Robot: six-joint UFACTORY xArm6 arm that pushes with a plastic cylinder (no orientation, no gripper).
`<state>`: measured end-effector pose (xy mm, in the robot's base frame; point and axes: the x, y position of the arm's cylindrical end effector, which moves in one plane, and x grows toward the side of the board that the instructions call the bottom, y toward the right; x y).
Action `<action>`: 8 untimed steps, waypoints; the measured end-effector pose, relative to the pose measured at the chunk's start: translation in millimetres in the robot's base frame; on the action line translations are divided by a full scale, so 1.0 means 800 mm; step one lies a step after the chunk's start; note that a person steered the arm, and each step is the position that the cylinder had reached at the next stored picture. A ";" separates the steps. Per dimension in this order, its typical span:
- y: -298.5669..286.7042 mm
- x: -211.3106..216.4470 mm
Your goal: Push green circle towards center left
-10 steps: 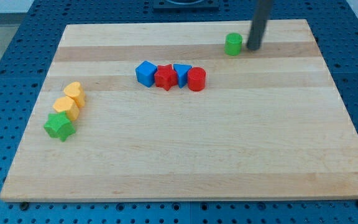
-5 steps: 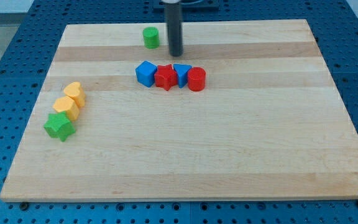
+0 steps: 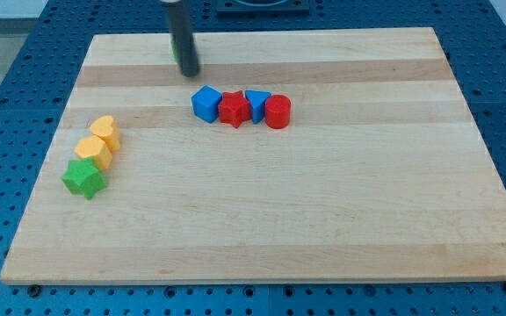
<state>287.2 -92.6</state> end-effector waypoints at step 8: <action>-0.186 0.021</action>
